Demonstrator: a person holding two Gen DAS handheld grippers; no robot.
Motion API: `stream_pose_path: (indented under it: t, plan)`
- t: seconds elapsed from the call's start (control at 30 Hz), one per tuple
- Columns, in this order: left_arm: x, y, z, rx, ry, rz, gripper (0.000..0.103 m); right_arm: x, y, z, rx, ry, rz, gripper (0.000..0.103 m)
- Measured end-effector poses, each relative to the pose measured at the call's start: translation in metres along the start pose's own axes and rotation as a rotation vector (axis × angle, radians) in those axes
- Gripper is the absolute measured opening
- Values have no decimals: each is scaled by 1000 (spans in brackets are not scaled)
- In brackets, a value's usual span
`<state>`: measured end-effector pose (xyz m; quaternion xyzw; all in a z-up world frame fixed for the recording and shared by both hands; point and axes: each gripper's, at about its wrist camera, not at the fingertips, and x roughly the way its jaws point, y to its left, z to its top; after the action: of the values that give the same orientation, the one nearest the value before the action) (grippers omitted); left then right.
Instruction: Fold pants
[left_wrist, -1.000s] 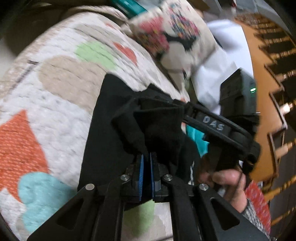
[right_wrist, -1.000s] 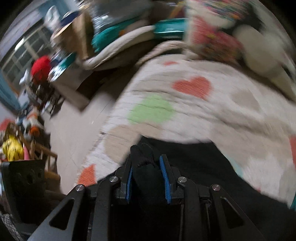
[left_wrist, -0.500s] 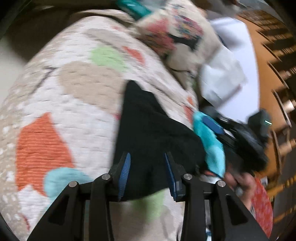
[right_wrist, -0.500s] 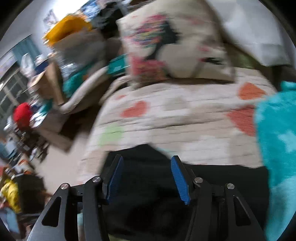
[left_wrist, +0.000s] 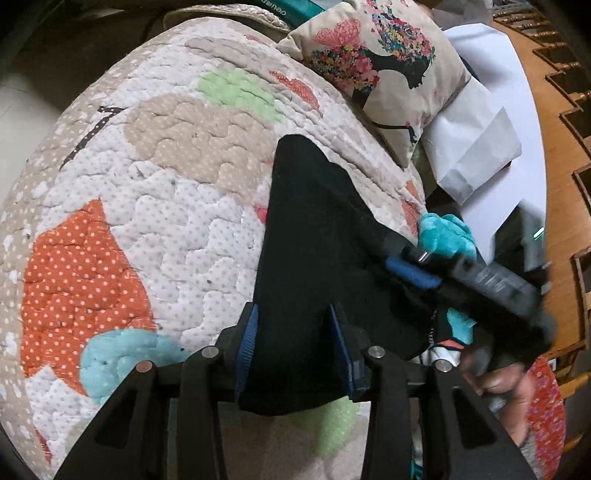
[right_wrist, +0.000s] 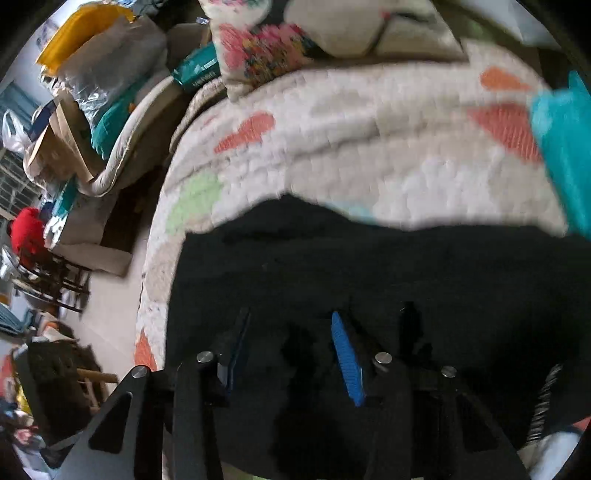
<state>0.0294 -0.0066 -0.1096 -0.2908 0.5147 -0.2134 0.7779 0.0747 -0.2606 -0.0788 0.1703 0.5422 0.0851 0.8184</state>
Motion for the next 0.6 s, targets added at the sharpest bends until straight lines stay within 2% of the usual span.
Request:
stream_pose_path:
  t: [0.07,0.13,0.2,0.27,0.3,0.4,0.43,0.47,0.5,0.6]
  plan:
    - [4,0,-1,-1,2,14,40,-4,20,14,-77,-13,4,53]
    - [7,0,-4,-4,-3,23,40,0,47,27,-143,-4,19,63]
    - [7,-2,-7,12,-11,36,39,7,63,34,-187,20,30,66]
    - [9,-7,-9,42,2,71,26,28,82,44,-227,65,11,66]
    - [10,-8,-10,48,10,77,14,41,91,47,-248,97,-11,66]
    - [9,-7,-11,35,15,87,10,73,103,49,-294,178,-100,66]
    - [9,-7,-11,32,16,90,10,85,106,47,-311,211,-134,63]
    - [7,-7,-11,25,16,93,9,91,105,43,-324,232,-162,52]
    - [5,-7,-10,18,14,96,9,98,105,40,-331,253,-183,26]
    - [-6,-4,-9,-4,4,100,9,97,110,36,-332,240,-155,14]
